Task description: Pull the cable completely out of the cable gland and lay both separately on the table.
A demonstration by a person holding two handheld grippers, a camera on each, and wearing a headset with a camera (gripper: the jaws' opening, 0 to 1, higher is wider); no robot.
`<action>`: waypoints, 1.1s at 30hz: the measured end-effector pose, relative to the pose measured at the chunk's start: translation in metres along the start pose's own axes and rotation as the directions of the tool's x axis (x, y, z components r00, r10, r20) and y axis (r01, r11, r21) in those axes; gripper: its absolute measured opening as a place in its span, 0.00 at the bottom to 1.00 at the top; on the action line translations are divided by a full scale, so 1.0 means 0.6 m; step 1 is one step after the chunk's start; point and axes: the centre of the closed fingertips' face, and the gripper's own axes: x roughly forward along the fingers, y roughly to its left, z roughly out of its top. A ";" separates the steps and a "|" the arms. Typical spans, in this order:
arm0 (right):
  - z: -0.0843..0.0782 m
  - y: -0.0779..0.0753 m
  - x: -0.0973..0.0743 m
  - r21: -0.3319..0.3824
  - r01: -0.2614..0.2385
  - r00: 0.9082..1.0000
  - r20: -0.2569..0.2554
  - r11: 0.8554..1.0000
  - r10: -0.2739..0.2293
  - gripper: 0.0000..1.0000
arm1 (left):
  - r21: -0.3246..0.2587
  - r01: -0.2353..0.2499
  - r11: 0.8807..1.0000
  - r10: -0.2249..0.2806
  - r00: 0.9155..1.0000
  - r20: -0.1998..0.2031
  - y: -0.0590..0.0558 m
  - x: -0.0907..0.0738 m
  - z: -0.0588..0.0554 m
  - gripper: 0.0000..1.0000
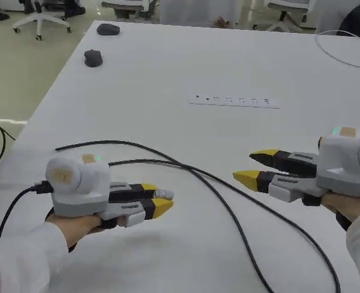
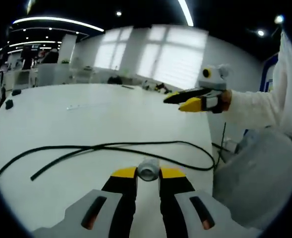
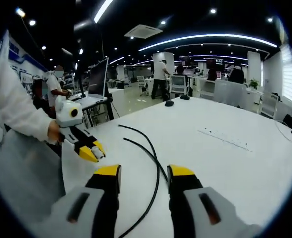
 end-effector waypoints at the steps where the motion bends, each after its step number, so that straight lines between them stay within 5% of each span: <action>1: -0.006 0.002 -0.013 0.005 0.012 1.000 0.001 1.000 -0.012 0.38 | 0.005 -0.010 1.000 0.010 1.000 -0.028 0.005 0.010 -0.015 0.17; 8: -0.062 0.008 -0.101 0.129 0.112 0.993 0.019 0.985 -0.115 0.41 | 0.030 -0.054 0.998 0.056 0.994 -0.095 0.030 0.045 -0.066 0.17; 12: -0.080 0.010 -0.134 0.225 0.162 0.983 0.049 0.961 -0.177 0.42 | 0.043 -0.076 0.996 0.081 0.988 -0.130 0.042 0.059 -0.087 0.17; 13: -0.088 0.008 -0.143 0.232 0.176 0.981 0.046 0.957 -0.191 0.41 | 0.043 -0.081 0.996 0.084 0.994 -0.065 0.041 0.062 -0.070 0.17; 14: -0.092 0.007 -0.147 0.235 0.183 0.979 0.044 0.955 -0.199 0.41 | 0.025 -0.097 0.995 0.099 0.990 -0.101 0.044 0.059 -0.080 0.17; 21: -0.108 0.009 -0.172 0.265 0.208 0.973 0.046 0.941 -0.228 0.42 | 0.035 -0.124 0.992 0.127 0.986 -0.106 0.049 0.059 -0.076 0.21; 26: -0.091 0.011 -0.178 0.251 0.199 0.973 0.065 0.947 -0.221 0.44 | 0.026 -0.179 0.983 0.181 0.981 -0.075 0.052 0.022 -0.044 0.30; 31: -0.069 0.008 -0.184 0.243 0.188 0.974 0.079 0.952 -0.212 0.51 | -0.024 -0.197 0.980 0.197 0.980 -0.007 0.038 -0.063 0.023 0.45; 33: -0.067 0.010 -0.186 0.242 0.182 0.976 0.072 0.953 -0.205 0.55 | 0.005 -0.212 0.977 0.212 0.977 0.004 0.031 -0.098 0.041 0.52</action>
